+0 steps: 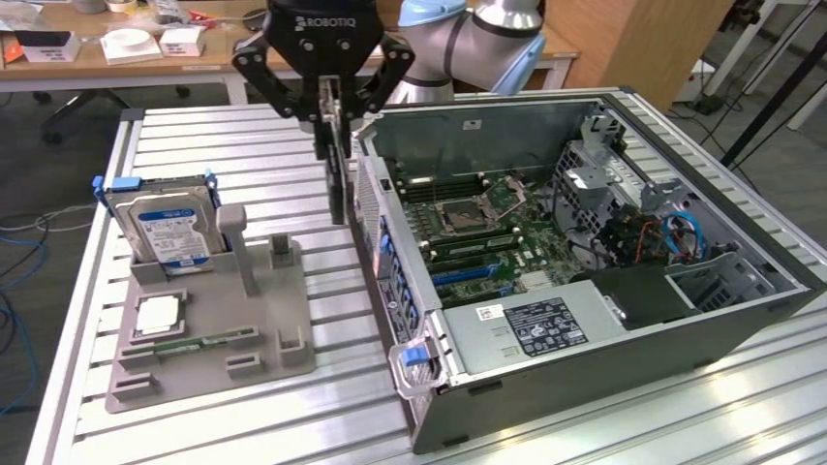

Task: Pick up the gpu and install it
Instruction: 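Pick up the gpu and move the gpu toward the slot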

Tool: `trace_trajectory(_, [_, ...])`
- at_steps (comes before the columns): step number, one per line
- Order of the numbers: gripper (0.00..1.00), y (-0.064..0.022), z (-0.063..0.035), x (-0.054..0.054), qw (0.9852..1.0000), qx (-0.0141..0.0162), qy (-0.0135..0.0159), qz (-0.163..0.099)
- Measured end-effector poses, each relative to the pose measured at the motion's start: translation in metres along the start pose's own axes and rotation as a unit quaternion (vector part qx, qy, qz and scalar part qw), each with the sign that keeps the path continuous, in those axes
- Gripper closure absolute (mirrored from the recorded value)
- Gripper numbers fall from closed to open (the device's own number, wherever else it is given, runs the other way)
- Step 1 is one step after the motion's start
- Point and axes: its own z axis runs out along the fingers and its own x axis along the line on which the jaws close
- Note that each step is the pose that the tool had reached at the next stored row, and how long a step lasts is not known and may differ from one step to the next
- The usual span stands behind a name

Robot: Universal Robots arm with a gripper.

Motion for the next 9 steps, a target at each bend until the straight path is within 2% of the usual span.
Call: trace_trajectory(9, [0.74,0.0013,0.0005,-0.019,1.0,0.0,0.0001,0.0])
